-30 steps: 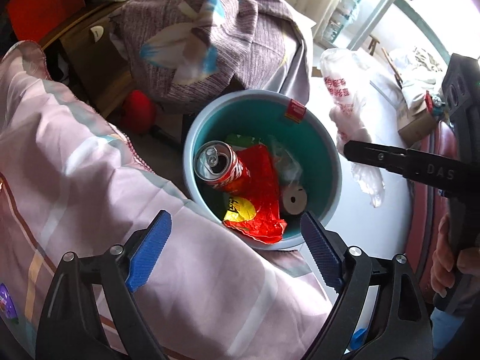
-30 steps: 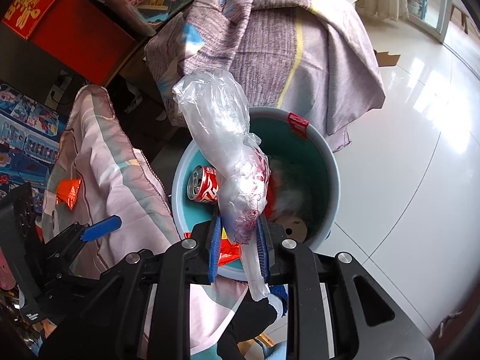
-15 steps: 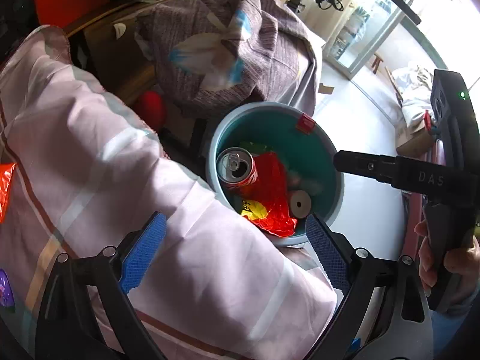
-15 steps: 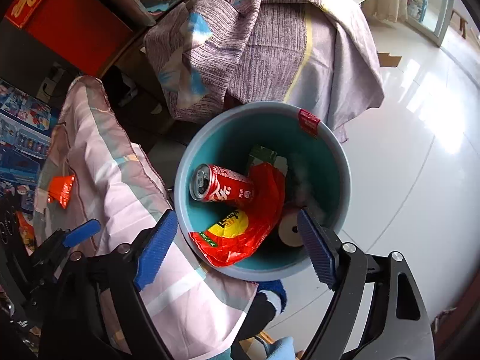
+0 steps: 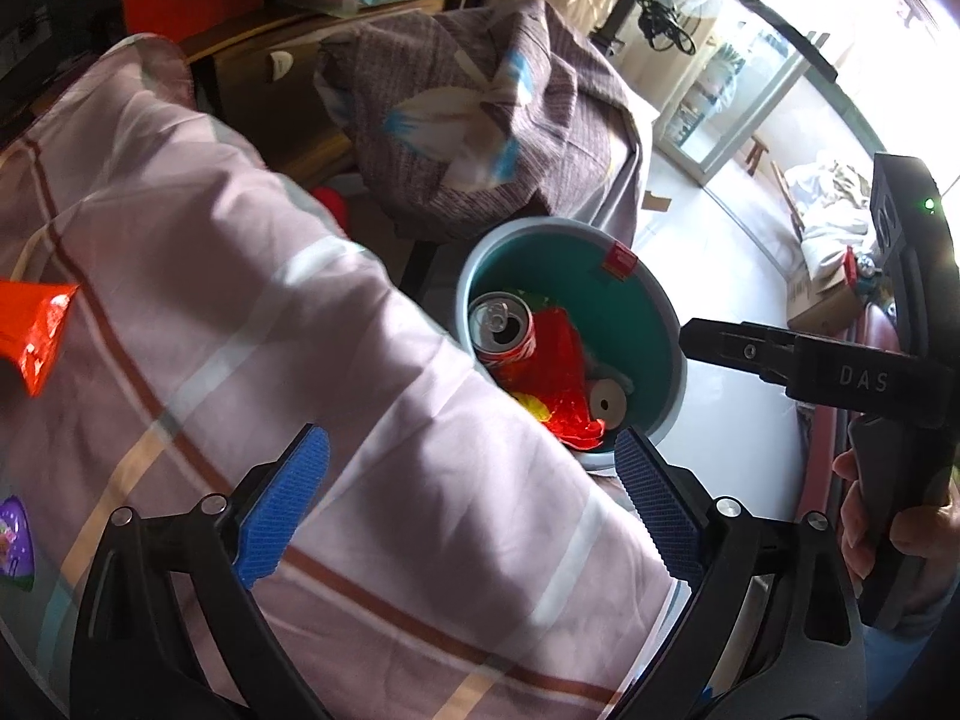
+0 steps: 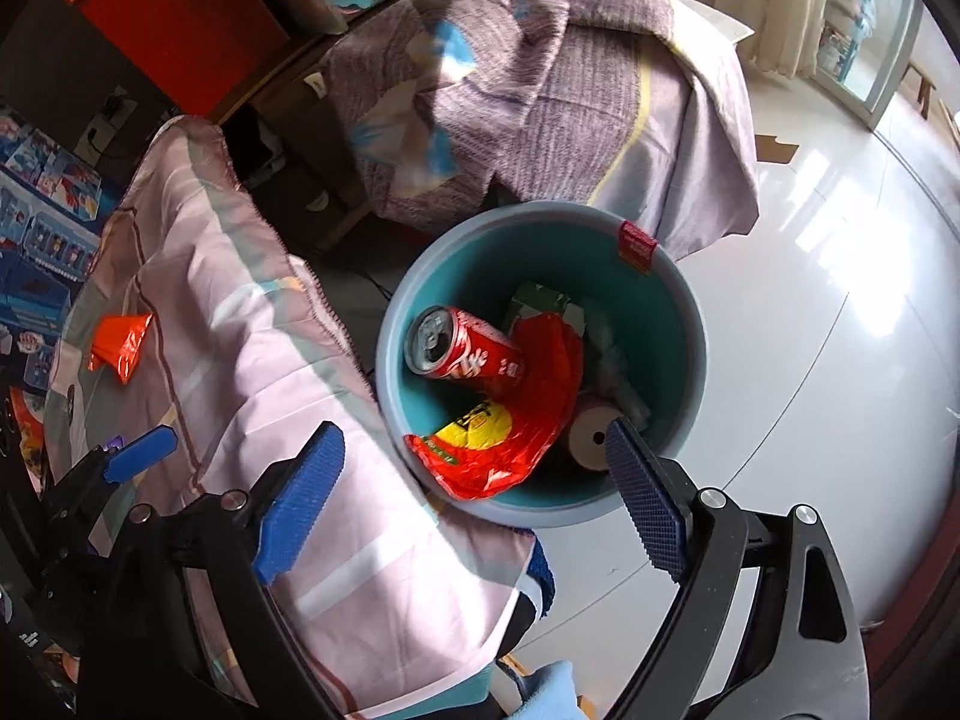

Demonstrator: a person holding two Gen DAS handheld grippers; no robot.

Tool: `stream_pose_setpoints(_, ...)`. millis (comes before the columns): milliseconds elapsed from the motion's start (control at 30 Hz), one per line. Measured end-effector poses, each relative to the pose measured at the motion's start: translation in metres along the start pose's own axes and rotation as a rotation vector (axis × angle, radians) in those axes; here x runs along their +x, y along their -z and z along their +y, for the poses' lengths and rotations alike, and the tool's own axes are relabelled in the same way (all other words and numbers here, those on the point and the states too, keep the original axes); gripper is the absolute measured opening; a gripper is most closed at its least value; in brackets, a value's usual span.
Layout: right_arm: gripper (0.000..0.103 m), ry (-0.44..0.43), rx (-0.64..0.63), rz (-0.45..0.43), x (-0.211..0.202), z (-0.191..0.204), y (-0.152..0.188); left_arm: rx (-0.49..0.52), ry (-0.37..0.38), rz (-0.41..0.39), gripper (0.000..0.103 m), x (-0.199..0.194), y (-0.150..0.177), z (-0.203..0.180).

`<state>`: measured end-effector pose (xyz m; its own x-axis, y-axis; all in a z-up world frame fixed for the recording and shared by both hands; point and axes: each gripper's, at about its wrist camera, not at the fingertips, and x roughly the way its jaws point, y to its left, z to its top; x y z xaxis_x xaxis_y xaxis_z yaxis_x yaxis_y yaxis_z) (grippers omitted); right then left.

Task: Collect trash
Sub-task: 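Move both open tools back over the table toward the toy eggs, then grasp the orange-green toy egg with the left tool while the right tool grasps the lime-green lid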

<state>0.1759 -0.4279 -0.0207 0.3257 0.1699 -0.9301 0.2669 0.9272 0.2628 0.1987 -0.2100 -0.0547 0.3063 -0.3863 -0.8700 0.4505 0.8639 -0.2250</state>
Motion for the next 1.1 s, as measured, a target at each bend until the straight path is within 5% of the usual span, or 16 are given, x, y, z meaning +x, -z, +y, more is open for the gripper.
stream_pose_setpoints(633, 0.085, 0.002, -0.181, 0.067, 0.013, 0.104, 0.020, -0.169, -0.062, -0.059, 0.098, -0.056, 0.052, 0.094)
stream_pose_setpoints(1100, 0.085, -0.033, -0.353, 0.170, 0.035, 0.200, 0.088, -0.221, -0.186, -0.044, 0.097, -0.116, 0.159, 0.180)
